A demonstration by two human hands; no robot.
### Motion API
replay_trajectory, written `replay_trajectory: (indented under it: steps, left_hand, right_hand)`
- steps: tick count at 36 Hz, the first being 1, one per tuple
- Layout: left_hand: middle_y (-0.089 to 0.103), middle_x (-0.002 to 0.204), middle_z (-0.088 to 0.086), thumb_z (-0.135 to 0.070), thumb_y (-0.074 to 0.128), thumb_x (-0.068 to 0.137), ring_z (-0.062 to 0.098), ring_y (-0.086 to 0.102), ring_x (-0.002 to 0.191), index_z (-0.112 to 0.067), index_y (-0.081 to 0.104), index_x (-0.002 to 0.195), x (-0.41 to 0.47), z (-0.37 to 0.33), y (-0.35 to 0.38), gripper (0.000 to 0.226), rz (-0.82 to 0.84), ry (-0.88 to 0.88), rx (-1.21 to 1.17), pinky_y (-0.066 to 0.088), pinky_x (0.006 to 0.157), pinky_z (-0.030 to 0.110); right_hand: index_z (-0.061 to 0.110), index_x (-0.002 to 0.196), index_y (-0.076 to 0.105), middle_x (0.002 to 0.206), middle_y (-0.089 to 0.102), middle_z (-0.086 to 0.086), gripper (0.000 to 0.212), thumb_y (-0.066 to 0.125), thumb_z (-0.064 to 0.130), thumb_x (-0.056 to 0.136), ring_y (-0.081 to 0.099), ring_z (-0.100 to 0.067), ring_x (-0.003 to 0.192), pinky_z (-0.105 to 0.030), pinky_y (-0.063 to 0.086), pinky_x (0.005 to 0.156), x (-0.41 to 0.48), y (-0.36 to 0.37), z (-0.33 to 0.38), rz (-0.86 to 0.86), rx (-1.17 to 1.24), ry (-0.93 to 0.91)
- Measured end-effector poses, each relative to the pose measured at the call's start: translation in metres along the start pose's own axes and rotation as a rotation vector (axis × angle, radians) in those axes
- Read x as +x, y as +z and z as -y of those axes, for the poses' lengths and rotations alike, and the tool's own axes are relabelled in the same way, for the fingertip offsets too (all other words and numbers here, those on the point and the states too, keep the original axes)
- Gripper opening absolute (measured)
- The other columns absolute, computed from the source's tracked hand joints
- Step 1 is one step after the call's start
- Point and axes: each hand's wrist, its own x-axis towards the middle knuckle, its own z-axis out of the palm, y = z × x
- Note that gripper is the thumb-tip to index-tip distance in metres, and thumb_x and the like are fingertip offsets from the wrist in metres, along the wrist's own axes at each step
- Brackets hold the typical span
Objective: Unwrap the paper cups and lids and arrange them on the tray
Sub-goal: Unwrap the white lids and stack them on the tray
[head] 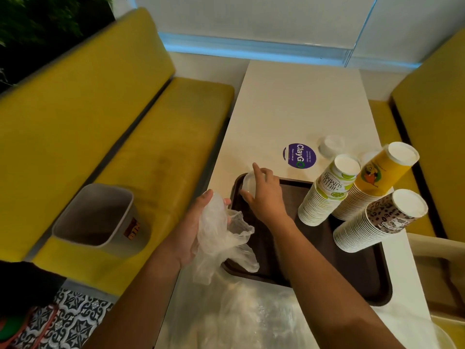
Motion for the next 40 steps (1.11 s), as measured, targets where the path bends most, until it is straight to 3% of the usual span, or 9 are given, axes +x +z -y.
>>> replay_trajectory:
  steps: [4, 9, 14, 18, 22, 28, 31, 34, 40]
  left_hand:
    - [0.072, 0.131, 0.002, -0.081, 0.062, 0.074, 0.025, 0.067, 0.123, -0.032, 0.072, 0.128, 0.002, -0.001, 0.000, 0.073, -0.013, 0.008, 0.009, 0.052, 0.107, 0.050]
    - [0.078, 0.118, -0.002, -0.071, 0.049, 0.079, 0.018, 0.074, 0.110, -0.030, 0.069, 0.128, 0.008, -0.003, -0.002, 0.066, -0.008, -0.024, 0.008, 0.060, 0.081, 0.034]
    - [0.076, 0.121, -0.004, -0.070, 0.048, 0.081, 0.019, 0.071, 0.114, -0.033, 0.072, 0.123, 0.013, 0.000, -0.002, 0.060, -0.018, -0.043, 0.007, 0.057, 0.091, 0.038]
    - [0.080, 0.103, -0.014, -0.068, 0.045, 0.080, 0.011, 0.074, 0.101, -0.036, 0.069, 0.118, 0.017, 0.003, 0.000, 0.055, 0.021, -0.061, 0.008, 0.059, 0.074, 0.027]
    - [0.079, 0.107, -0.010, -0.069, 0.048, 0.079, 0.012, 0.074, 0.103, -0.034, 0.071, 0.119, 0.020, 0.005, 0.000, 0.058, 0.027, -0.063, -0.014, 0.059, 0.074, 0.028]
    - [0.075, 0.124, 0.000, -0.073, 0.050, 0.075, 0.019, 0.073, 0.109, -0.035, 0.073, 0.119, 0.026, 0.002, -0.003, 0.062, -0.025, -0.091, 0.008, 0.056, 0.080, 0.037]
    - [0.078, 0.118, -0.001, -0.072, 0.047, 0.080, 0.017, 0.075, 0.106, -0.031, 0.073, 0.122, 0.021, 0.002, -0.001, 0.064, -0.036, -0.039, 0.005, 0.057, 0.084, 0.037]
    - [0.075, 0.125, 0.002, -0.076, 0.044, 0.081, 0.020, 0.071, 0.115, -0.027, 0.071, 0.129, 0.018, 0.002, -0.001, 0.074, -0.044, -0.007, 0.018, 0.055, 0.098, 0.043]
    - [0.063, 0.144, 0.003, -0.090, 0.049, 0.073, 0.026, 0.058, 0.134, -0.031, 0.058, 0.143, 0.009, -0.008, -0.001, 0.092, 0.008, -0.035, 0.024, 0.041, 0.116, 0.055]
  right_hand:
    - [0.022, 0.162, 0.028, 0.160, 0.037, -0.011, 0.078, 0.065, 0.049, 0.100, 0.035, -0.036, 0.143, -0.050, 0.040, 0.114, 0.007, 0.021, -0.015, 0.069, -0.155, -0.026]
    - [0.023, 0.165, 0.024, 0.170, 0.020, -0.015, 0.066, 0.047, 0.049, 0.108, 0.018, -0.044, 0.154, -0.056, 0.027, 0.124, 0.010, 0.037, -0.025, 0.152, -0.200, -0.047]
    - [0.025, 0.166, 0.020, 0.172, 0.017, -0.016, 0.063, 0.032, 0.054, 0.110, 0.021, -0.044, 0.153, -0.055, 0.027, 0.124, 0.011, 0.043, -0.028, 0.170, -0.216, -0.046]
    - [0.027, 0.165, 0.015, 0.172, 0.013, -0.017, 0.063, 0.027, 0.055, 0.110, 0.020, -0.045, 0.154, -0.056, 0.026, 0.123, 0.011, 0.044, -0.025, 0.177, -0.283, -0.054]
    - [0.029, 0.166, 0.011, 0.173, 0.006, -0.016, 0.062, 0.026, 0.053, 0.112, 0.013, -0.046, 0.156, -0.062, 0.023, 0.123, 0.009, 0.051, -0.028, 0.166, -0.341, -0.074]
    - [0.031, 0.167, -0.002, 0.175, -0.011, -0.010, 0.071, 0.022, 0.064, 0.108, -0.010, -0.044, 0.160, -0.071, 0.002, 0.124, 0.007, 0.057, -0.030, 0.166, -0.348, -0.052]
    - [0.036, 0.166, -0.006, 0.175, -0.016, -0.007, 0.073, 0.021, 0.066, 0.106, -0.014, -0.042, 0.159, -0.070, -0.003, 0.124, 0.004, 0.055, -0.030, 0.139, -0.320, -0.076]
    - [0.031, 0.168, 0.003, 0.176, -0.006, -0.008, 0.070, 0.027, 0.056, 0.107, -0.006, -0.041, 0.161, -0.065, -0.001, 0.127, -0.001, 0.044, -0.023, 0.054, -0.216, -0.061]
    - [0.014, 0.145, 0.056, 0.149, 0.046, -0.004, 0.049, 0.048, 0.025, 0.098, 0.039, -0.019, 0.141, -0.043, 0.040, 0.118, -0.027, 0.001, 0.023, -0.272, 0.489, -0.074]
